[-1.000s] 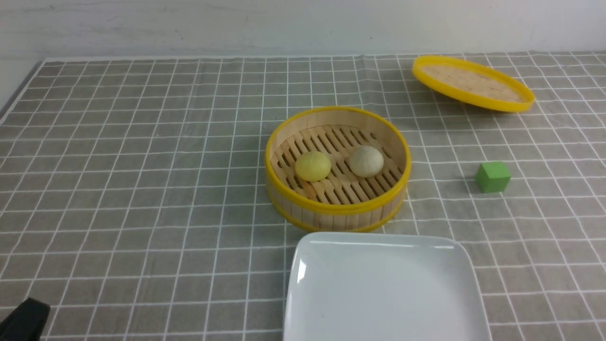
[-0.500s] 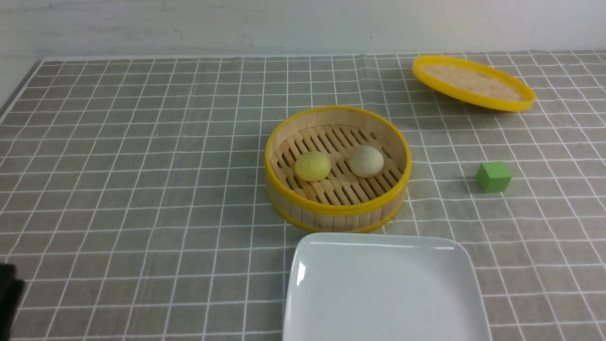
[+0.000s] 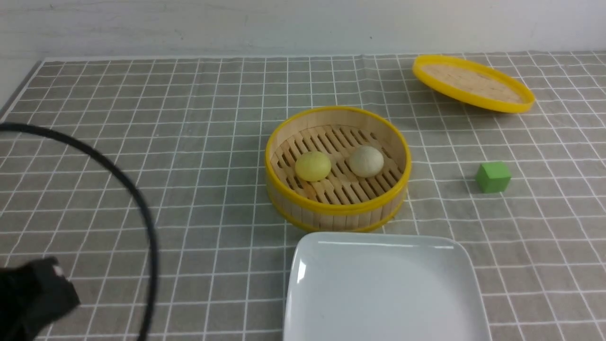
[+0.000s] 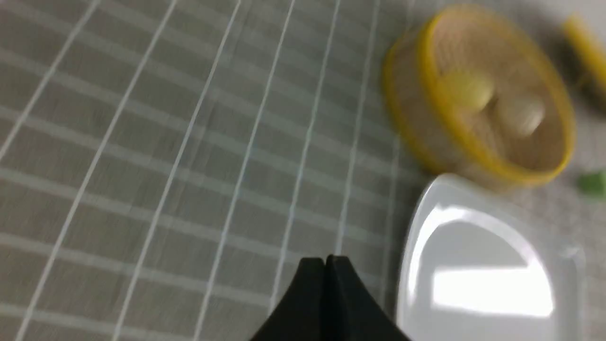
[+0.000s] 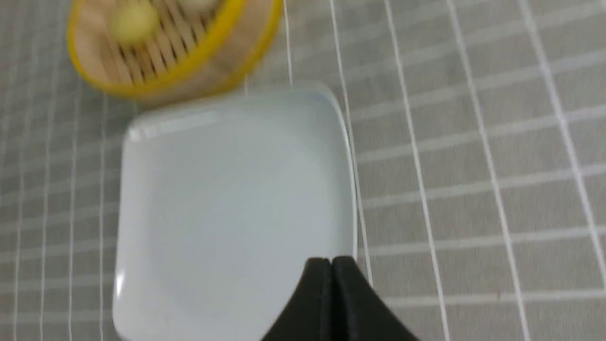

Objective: Put the steamed buns into the plate on the grey tablecloth.
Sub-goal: 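Reach toward a bun in the bamboo steamer with the right gripper, then move the steamed bun from the bamboo steamer onto the white plate with the right gripper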

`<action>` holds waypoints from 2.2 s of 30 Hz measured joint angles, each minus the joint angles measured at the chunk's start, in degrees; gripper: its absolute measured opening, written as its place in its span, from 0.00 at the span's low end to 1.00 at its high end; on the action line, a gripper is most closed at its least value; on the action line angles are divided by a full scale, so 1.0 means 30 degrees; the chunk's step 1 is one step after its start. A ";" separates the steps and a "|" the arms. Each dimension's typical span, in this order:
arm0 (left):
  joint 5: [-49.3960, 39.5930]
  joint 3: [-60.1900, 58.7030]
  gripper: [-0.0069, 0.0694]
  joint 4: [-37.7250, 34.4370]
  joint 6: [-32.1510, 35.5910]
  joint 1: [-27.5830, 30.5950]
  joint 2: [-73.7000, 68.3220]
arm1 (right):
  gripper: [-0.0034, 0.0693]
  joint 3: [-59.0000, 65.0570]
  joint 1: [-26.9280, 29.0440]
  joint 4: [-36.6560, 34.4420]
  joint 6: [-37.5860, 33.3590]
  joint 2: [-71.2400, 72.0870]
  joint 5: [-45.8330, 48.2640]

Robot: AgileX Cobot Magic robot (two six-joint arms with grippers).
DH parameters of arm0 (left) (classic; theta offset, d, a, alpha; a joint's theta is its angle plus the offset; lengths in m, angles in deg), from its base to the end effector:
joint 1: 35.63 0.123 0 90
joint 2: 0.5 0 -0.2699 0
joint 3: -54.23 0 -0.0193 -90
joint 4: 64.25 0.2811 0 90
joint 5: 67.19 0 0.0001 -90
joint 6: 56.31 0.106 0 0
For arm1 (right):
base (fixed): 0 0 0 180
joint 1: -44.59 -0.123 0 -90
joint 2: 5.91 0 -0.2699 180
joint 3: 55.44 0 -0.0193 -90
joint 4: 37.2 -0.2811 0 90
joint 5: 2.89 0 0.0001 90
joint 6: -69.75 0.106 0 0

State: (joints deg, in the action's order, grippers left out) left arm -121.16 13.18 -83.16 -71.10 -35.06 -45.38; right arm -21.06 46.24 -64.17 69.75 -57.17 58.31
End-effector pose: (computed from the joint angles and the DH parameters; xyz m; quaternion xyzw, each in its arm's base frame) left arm 0.1559 -0.0263 0.2761 -0.1687 0.9123 -0.1986 0.3160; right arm 0.1682 0.0373 0.2954 0.0628 0.9312 0.2239 0.2807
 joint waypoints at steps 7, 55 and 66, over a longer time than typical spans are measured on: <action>-0.1600 0.0511 0.09 -0.0636 0.2670 0.0000 -0.5889 | 0.05 -0.1330 0.0000 -0.4974 -0.4913 -0.6387 0.0624; -0.0530 0.0532 0.16 -0.1451 0.3170 0.0000 -0.7411 | 0.07 -2.1938 -0.9053 0.7233 -0.1274 -2.7050 -0.2633; -0.0467 0.0532 0.18 -0.1451 0.3170 0.0000 -0.7411 | 0.07 -2.1827 -0.9053 0.5861 -0.1089 -1.9916 0.3121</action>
State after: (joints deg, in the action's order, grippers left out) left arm -122.56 14.78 -87.52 -61.59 -35.06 -67.61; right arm -86.54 19.08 -46.59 66.48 -116.92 67.67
